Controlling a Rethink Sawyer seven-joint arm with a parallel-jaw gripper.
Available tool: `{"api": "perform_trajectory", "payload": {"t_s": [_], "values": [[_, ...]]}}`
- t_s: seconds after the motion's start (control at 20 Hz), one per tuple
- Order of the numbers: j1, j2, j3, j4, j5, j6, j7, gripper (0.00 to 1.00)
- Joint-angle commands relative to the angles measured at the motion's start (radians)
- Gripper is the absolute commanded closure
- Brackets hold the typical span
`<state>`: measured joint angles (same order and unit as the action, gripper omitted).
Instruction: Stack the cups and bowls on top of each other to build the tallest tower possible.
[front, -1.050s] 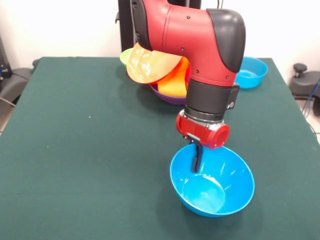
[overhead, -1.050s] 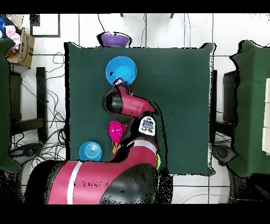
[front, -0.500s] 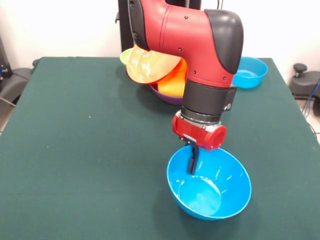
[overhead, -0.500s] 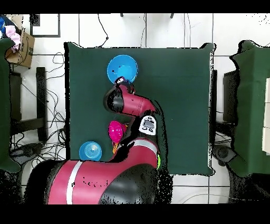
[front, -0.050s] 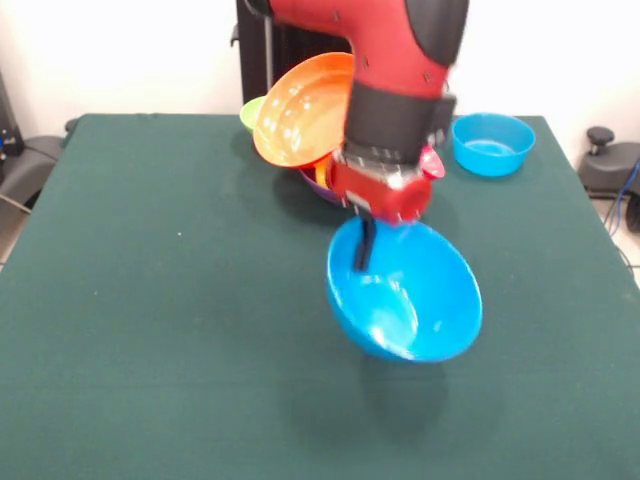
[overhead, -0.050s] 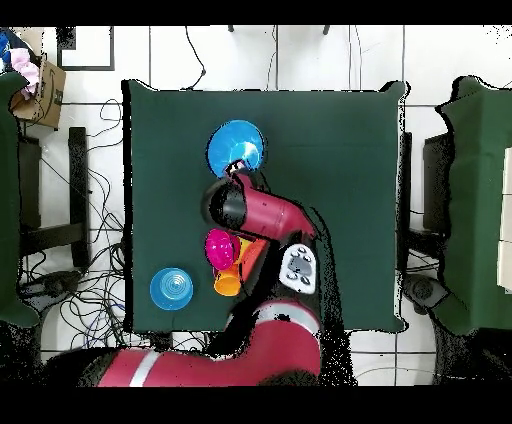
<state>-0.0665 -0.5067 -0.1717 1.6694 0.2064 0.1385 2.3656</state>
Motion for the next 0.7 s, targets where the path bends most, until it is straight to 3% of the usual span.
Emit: {"api": "perform_trajectory", "payload": {"t_s": [0.05, 0.2, 0.5, 0.7], "values": [[-0.059, -0.224, 0.050, 0.204, -0.079, 0.212, -0.034, 1.00], [-0.066, -0.285, 0.039, 0.245, -0.086, 0.267, -0.039, 1.00], [-0.075, -0.362, 0.045, 0.316, -0.090, 0.283, -0.021, 1.00], [-0.047, -0.424, 0.023, 0.360, -0.086, 0.308, 0.011, 1.00]]}}
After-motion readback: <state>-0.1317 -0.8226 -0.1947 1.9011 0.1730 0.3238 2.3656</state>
